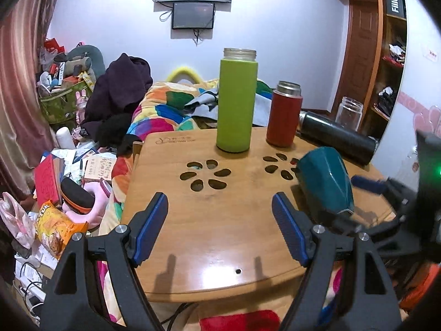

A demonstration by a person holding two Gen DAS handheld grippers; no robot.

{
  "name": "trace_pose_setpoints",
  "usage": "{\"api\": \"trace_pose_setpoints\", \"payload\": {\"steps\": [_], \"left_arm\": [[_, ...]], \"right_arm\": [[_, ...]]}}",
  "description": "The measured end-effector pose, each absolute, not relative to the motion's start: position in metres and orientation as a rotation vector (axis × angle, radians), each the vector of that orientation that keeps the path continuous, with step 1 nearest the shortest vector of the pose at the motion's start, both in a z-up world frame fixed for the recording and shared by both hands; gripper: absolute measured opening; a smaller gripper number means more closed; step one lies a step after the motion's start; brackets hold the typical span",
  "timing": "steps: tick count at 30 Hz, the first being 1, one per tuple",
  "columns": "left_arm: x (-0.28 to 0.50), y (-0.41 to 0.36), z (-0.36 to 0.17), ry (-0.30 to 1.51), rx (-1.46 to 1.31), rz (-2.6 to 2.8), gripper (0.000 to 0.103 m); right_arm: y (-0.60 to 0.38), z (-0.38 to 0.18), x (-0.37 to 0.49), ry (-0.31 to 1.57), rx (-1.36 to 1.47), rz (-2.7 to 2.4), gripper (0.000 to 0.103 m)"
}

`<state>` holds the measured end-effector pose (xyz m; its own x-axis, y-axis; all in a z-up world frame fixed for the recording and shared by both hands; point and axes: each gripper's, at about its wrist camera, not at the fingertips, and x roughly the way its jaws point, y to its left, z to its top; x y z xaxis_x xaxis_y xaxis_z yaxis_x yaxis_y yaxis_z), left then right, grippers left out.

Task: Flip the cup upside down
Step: 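Grasp the lying teal cup with the right gripper and lift it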

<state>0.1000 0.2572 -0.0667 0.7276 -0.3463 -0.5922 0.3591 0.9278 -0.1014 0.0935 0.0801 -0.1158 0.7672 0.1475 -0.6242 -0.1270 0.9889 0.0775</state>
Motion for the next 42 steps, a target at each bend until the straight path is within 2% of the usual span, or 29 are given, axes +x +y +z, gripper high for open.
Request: {"api": "trace_pose_setpoints", "payload": {"steps": [5,10,18,21,25,29,32,42], "left_arm": [[0.103,0.254,-0.065,0.637,0.013,-0.400,0.078],[0.104,0.239,-0.057,0.611,0.024,-0.439,0.078],[0.103,0.191,-0.045,0.555,0.105,-0.534,0.077],[0.107,0.174,-0.046,0.566,0.120,-0.595,0.065],[0.116,0.152,-0.048,0.599,0.147,-0.658,0.037],[0.119,0.136,-0.051,0.608,0.173,-0.702,0.022],[0.116,0.130,-0.052,0.596,0.196,-0.724,0.013],[0.125,0.128,-0.056,0.608,0.187,-0.750,0.008]], "right_arm": [[0.082,-0.123,0.096,0.685,0.018,0.141,0.101],[0.072,-0.122,0.094,0.693,0.024,0.142,0.079],[0.061,-0.120,0.079,0.668,0.006,0.198,0.054],[0.054,-0.121,0.073,0.654,0.010,0.210,0.051],[0.048,-0.122,0.069,0.641,0.013,0.228,0.050],[0.042,-0.125,0.070,0.645,0.031,0.267,0.050],[0.041,-0.131,0.077,0.674,0.061,0.296,0.053],[0.041,-0.134,0.083,0.671,0.083,0.310,0.051]]}}
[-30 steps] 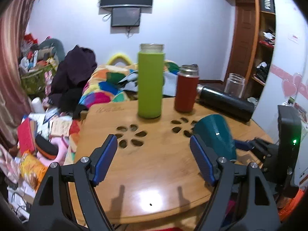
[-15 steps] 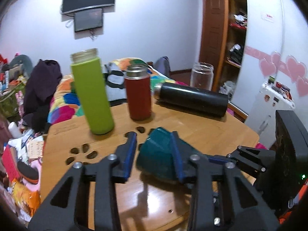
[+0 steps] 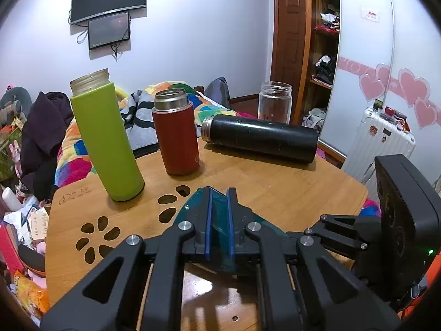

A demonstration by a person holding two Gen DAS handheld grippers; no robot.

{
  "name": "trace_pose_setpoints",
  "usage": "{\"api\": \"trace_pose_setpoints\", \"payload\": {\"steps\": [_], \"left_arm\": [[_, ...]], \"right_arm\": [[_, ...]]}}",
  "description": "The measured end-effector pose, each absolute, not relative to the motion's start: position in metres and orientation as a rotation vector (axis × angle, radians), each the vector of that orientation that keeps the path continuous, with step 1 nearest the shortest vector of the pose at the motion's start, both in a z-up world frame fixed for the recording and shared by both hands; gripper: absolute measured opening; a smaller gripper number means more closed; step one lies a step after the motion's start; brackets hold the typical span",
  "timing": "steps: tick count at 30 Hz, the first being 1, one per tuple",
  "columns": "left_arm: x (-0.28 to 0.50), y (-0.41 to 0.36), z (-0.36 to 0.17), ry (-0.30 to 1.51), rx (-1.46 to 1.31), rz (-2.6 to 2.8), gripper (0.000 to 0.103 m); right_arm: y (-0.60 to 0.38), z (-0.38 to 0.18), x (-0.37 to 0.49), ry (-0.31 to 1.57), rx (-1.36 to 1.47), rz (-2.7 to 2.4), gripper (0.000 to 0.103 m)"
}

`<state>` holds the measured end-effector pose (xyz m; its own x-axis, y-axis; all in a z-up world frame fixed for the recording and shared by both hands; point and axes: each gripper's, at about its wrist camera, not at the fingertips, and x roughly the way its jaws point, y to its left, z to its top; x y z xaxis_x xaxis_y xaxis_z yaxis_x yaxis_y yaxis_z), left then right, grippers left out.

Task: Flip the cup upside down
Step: 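Grasp the lying teal cup with the right gripper and lift it, then rotate the teal cup rim-up and set it upright on the table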

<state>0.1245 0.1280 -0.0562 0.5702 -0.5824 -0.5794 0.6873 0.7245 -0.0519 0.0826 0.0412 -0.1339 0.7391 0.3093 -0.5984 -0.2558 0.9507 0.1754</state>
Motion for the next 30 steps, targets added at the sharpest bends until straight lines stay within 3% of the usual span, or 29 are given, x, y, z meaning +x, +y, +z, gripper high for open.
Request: {"api": "trace_pose_setpoints", "payload": {"steps": [19,30], "left_arm": [[0.134,0.130,-0.052,0.622,0.144,-0.773,0.008],[0.148,0.142,-0.062,0.666,0.084,-0.737,0.005]], "right_arm": [[0.034,-0.093,0.051,0.512,-0.007,0.244,0.050],[0.041,-0.096,0.065,0.514,-0.004,0.244,0.049]]}}
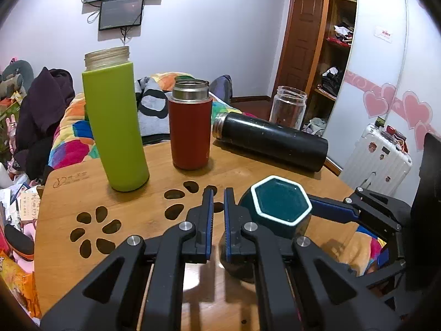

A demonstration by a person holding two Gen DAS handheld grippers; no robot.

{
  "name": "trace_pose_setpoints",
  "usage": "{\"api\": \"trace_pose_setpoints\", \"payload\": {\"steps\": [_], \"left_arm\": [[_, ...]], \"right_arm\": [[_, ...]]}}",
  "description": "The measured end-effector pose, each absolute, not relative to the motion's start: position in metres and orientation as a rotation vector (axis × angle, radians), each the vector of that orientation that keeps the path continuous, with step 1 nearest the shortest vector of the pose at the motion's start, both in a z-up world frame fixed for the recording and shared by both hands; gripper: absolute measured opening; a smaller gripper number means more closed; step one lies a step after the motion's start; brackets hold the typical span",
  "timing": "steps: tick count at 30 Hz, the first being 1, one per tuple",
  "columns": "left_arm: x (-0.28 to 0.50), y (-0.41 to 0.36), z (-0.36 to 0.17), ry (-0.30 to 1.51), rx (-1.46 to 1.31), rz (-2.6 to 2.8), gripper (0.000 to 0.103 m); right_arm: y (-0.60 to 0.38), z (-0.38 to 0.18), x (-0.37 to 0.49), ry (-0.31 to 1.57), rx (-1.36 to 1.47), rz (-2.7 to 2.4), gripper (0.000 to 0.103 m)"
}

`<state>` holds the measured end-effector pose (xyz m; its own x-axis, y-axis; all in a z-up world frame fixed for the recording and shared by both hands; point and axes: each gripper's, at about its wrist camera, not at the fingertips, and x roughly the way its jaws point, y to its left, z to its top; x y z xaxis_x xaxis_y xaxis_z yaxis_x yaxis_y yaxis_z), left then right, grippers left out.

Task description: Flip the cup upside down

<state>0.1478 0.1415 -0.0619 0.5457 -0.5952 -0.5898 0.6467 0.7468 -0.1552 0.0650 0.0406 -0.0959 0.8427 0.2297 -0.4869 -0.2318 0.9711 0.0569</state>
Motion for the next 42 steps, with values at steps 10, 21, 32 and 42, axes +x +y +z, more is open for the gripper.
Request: {"api": "trace_pose_setpoints", "payload": {"steps": [10,21,32,42], "left_arm": [[0.131,0.161,-0.053,0.627,0.044,-0.674,0.006],[0.088,0.198,0.002,0.445,-0.023,-0.558,0.046],[0.031,0.210,0.025,0.305,-0.016,-0.406,0.103],[0.008,0.221,0.022,0.302,-0.051,-0.377,0.103]], "right_arm": [[0.028,-0.079,0.056,0.508,0.041,0.238,0.050],[0.013,-0.017,0.009,0.349,0.055,0.120,0.087],[0.018,0.012,-0.035,0.275,0.069,0.059,0.103],[0.007,0.015,-0.049,0.276,0.114,0.040,0.103]]}}
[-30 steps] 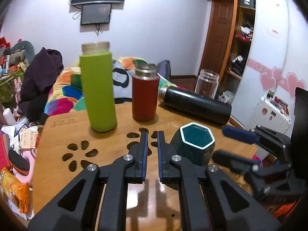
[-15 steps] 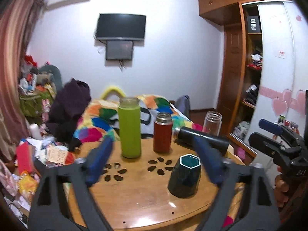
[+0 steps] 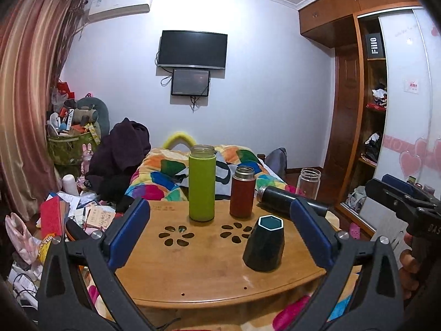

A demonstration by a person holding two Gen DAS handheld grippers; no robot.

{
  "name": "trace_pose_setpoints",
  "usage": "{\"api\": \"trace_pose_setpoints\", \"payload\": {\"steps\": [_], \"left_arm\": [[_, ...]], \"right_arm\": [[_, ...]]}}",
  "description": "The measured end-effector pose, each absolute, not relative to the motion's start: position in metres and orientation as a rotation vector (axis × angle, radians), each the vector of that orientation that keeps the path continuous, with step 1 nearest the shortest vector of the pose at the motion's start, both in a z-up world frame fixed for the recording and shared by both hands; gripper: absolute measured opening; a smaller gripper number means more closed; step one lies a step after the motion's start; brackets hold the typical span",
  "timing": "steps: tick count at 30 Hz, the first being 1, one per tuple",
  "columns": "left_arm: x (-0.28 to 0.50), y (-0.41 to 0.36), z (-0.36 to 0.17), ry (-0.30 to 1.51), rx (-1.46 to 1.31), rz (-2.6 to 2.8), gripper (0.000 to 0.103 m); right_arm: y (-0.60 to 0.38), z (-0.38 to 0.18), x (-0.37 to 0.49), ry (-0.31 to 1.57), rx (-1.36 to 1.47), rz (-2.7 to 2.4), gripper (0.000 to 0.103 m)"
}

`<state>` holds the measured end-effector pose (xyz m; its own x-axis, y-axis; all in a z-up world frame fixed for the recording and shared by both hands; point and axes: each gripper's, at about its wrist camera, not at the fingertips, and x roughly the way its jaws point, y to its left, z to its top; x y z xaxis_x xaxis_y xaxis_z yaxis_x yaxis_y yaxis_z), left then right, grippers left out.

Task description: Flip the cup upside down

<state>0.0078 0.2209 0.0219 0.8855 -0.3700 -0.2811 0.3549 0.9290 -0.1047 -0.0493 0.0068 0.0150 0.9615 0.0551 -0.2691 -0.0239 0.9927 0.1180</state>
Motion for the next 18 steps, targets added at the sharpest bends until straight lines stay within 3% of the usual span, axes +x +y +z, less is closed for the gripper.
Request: {"api": "trace_pose_setpoints", "payload": {"steps": [18], "left_arm": [[-0.0019,0.2177,0.0193,0.299,-0.041,-0.380,0.103]], "right_arm": [[0.0091,0.0087,-0.0512,0.290,0.107,0.031,0.103]]}}
